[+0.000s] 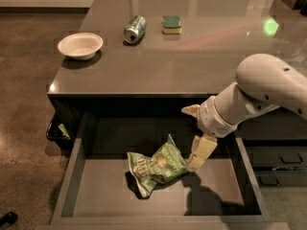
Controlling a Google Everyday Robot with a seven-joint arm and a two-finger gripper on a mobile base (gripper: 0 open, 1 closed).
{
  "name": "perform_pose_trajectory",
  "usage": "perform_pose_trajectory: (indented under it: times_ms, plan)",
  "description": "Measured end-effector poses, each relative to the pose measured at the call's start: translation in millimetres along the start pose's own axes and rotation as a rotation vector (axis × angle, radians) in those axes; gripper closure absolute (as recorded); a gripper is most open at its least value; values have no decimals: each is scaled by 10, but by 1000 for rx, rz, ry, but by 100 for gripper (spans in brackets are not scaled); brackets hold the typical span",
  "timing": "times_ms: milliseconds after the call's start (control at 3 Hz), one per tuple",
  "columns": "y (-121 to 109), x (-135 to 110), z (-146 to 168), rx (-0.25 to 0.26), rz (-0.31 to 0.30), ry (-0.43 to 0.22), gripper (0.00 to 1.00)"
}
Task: Pick green jalapeno chip bag from top drawer and place on counter
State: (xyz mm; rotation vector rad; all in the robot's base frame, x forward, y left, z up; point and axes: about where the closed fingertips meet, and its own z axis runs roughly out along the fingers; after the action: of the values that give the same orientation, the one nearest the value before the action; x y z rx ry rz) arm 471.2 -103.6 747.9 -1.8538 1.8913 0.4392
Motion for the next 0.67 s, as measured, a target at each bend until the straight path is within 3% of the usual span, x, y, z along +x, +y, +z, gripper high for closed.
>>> perform_pose_trajectory:
  times_ms: [333,667]
  plan:
    - [0,0,1,0,0,0,0]
    - [8,7,318,-47,-17,-31,0]
